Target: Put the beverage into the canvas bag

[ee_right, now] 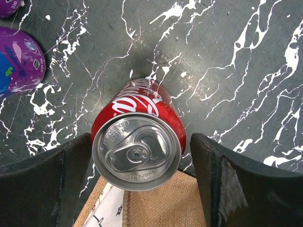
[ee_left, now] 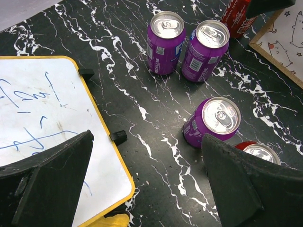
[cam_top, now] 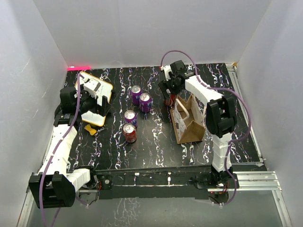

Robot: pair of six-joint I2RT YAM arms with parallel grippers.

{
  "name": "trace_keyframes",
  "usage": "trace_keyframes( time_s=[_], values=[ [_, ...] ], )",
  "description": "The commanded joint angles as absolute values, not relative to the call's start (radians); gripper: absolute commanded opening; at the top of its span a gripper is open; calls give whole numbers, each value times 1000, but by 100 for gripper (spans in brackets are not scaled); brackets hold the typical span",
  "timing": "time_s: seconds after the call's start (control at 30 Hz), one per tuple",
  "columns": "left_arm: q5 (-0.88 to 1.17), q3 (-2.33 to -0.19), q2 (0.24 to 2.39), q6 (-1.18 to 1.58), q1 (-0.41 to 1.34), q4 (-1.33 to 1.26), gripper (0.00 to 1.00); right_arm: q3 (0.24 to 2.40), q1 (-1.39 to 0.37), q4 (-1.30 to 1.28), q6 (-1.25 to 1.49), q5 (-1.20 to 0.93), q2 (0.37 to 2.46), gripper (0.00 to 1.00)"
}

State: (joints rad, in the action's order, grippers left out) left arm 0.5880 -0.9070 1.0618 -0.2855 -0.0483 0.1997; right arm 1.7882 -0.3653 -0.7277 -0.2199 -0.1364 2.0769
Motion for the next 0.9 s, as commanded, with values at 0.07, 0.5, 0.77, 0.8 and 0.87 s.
trace_keyframes(
  time_s=[0.07,0.5,0.77,0.8,0.87],
  values=[
    [619,-892,1034,-296,-46,187,97,1791,-362,-677,-232,-174,2061,73],
    [629,-895,1037,-298,-46,192,97,1870,-362,-666,-251,-168,1864,23],
    [636,-893,1045,-293,-45,186,97,1796,-363,-644,-282,-120,1581,8],
    [636,-894,1047,-293,-45,186,97,1776,-364,-642,-293,-112,1545,8],
    [638,-893,1048,-293,-44,185,97,1741,-363,-645,-311,-89,1481,8]
  ],
)
